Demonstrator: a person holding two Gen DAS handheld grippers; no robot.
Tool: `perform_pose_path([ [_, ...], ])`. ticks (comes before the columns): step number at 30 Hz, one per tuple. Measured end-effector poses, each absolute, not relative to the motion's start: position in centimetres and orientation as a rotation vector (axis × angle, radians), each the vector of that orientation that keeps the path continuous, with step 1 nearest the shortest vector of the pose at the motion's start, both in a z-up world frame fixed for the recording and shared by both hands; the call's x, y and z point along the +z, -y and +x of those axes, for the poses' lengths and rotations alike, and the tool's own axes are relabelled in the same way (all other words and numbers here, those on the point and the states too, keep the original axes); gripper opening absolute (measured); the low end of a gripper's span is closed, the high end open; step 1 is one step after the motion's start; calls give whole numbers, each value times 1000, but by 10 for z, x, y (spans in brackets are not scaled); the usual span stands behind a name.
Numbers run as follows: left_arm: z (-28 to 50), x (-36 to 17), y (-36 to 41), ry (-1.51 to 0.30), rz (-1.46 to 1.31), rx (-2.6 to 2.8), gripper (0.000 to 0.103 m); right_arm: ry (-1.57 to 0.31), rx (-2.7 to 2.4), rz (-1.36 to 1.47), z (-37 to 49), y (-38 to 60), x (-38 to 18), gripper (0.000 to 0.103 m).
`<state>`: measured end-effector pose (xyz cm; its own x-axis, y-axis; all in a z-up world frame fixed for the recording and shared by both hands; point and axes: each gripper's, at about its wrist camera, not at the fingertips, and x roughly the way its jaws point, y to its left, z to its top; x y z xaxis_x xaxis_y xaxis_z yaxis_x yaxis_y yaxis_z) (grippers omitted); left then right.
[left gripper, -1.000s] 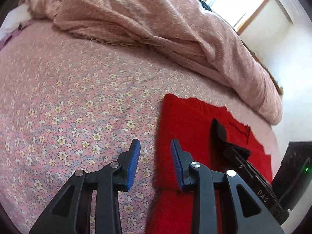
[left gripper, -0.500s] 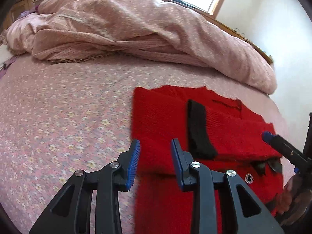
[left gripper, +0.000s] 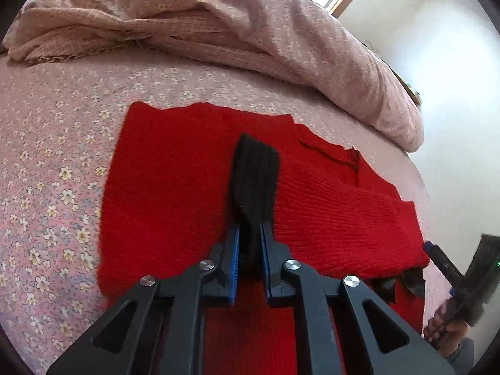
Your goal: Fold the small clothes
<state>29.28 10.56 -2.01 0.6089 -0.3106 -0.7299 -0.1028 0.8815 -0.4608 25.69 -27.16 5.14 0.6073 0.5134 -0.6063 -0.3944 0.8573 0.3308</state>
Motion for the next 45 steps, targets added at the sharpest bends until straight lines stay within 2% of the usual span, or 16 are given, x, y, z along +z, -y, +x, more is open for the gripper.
perform_pose_path([
  [3,286,-15,-114,-904,-570,-128,5,-774,506,146,262,271,46,44],
  [6,278,-9,-122,-884,-616,-123,5,-777,477,177,262,282,45,39],
  [9,273,-5,-126,-877,-607,-115,1,-809,398,207,266,299,38,22],
  [11,270,-4,-123,-870,-604,-119,1,-872,325,230,270,312,26,1],
  [12,270,-3,-122,-865,-584,-108,1,-886,303,246,271,317,23,0],
  [18,281,-23,-114,-926,-511,-51,3,-863,282,219,268,318,24,0],
  [22,273,-13,-111,-926,-447,-20,12,-858,296,212,269,316,28,2],
  [26,242,5,-115,-875,-405,25,15,-838,320,245,260,318,40,10],
  [33,168,4,-131,-893,-374,69,16,-769,336,259,206,328,63,11],
  [34,157,2,-135,-908,-370,72,17,-770,359,265,199,330,64,18],
  [35,149,-1,-137,-923,-378,80,20,-775,378,275,184,335,63,37],
  [36,136,-4,-144,-944,-402,92,21,-774,376,293,170,340,62,50],
  [37,126,-5,-148,-943,-426,91,22,-767,374,321,156,347,59,74],
  [38,117,-5,-151,-939,-447,90,23,-761,372,357,141,354,56,85],
  [45,64,-6,-147,-934,-486,-13,35,-815,414,566,76,388,34,85],
])
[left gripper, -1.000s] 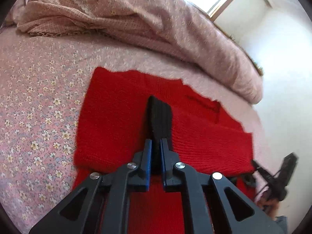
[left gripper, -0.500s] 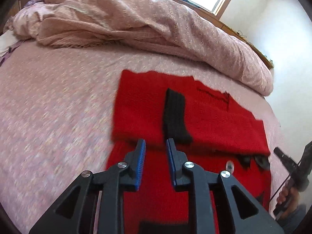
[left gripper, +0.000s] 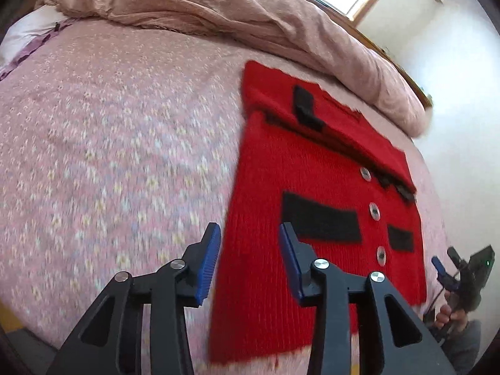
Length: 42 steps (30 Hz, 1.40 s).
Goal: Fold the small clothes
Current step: 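Open both tools and move them to the cardigan hem, then grasp the hem with both tools and fold it up toward the collar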
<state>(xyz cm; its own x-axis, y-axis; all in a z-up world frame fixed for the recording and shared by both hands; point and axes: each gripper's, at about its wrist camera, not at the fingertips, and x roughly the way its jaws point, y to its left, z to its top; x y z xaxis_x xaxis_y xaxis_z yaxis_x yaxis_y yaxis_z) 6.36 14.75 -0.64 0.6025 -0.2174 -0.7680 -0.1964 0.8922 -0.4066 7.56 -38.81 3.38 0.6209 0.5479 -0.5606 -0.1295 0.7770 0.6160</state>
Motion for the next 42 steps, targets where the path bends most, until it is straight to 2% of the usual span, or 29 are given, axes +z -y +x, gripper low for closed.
perform_pose_path([
  [2,52,-12,-143,-927,-489,-58,44,-831,418,587,64,391,27,85],
  [4,44,-22,-141,-934,-504,-59,49,-866,453,632,56,391,17,85],
  [7,39,-40,-137,-991,-534,-37,49,-933,472,633,54,384,5,85],
  [10,31,-39,-136,-982,-583,-87,55,-944,460,597,46,376,1,85],
  [17,7,-50,-151,-942,-796,-194,57,-932,595,681,25,358,-12,86],
  [22,48,-49,-137,-939,-765,-211,59,-916,616,769,34,363,-17,85],
  [26,45,-46,-126,-926,-688,-209,63,-883,612,852,39,372,-18,84],
  [32,13,-52,-132,-910,-848,-217,63,-882,627,845,30,373,-19,84],
  [38,25,-53,-135,-891,-898,-179,62,-893,616,838,31,372,-20,84],
  [39,26,-53,-134,-890,-895,-167,60,-892,615,833,31,371,-19,84],
  [41,27,-52,-133,-899,-873,-133,45,-894,615,819,30,370,-18,80],
  [42,27,-53,-134,-903,-871,-117,40,-899,612,814,29,370,-18,77],
])
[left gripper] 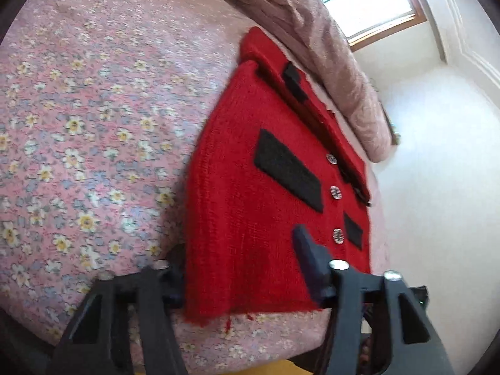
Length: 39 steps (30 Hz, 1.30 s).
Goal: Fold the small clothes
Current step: 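Grasp the hem with both tools and fold it up toward the collar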
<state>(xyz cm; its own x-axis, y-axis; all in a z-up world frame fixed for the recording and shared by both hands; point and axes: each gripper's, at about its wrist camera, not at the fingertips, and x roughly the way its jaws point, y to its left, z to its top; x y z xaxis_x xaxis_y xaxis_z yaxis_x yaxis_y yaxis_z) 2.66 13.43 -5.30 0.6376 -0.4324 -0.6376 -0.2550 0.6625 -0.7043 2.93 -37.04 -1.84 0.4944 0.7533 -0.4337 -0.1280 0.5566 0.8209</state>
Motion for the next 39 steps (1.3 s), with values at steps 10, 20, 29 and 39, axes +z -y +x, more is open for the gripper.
perform_pose_path([
  [10,21,-64,-148,-915,-950,-77,4,-981,525,828,38,376,-36,11],
  [20,23,-45,-153,-850,-978,-119,3,-926,540,874,42,381,-23,9],
  [29,85,6,-157,-810,-934,-124,3,-841,574,780,103,368,29,9],
  [39,207,33,-172,-749,-830,-81,3,-766,517,651,239,348,66,9],
])
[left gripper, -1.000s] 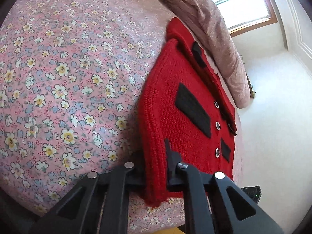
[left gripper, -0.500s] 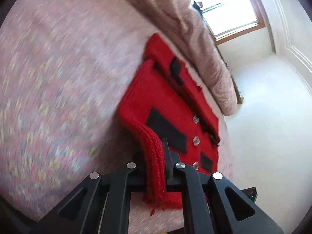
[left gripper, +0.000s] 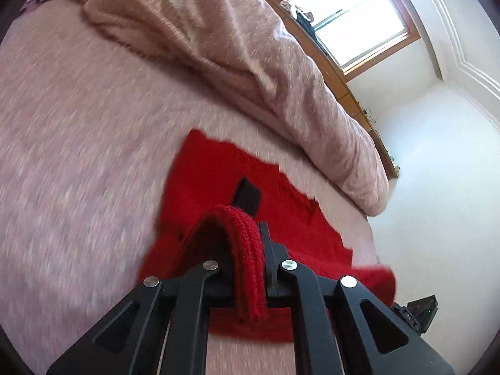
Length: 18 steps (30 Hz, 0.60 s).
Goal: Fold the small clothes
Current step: 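Grasp the hem with both tools and fold it up toward the collar, then open both tools to release the folded hem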
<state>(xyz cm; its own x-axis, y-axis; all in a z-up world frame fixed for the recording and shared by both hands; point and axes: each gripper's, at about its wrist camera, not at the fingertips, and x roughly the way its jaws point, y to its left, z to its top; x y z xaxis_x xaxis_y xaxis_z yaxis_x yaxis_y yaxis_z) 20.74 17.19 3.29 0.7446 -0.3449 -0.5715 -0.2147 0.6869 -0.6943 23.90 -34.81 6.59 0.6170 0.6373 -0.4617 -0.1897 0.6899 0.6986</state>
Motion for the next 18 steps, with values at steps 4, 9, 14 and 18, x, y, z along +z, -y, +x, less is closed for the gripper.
perform_pose_path([
  [4,252,27,-184,-753,-835,-83,3,-774,493,630,282,344,64,9],
  [9,287,36,-190,-673,-839,-100,3,-724,502,574,321,332,76,9],
  [14,303,38,-198,-611,-839,-124,3,-664,511,596,344,326,80,9],
  [18,322,19,-198,-672,-854,-111,3,-701,461,586,351,326,61,9],
])
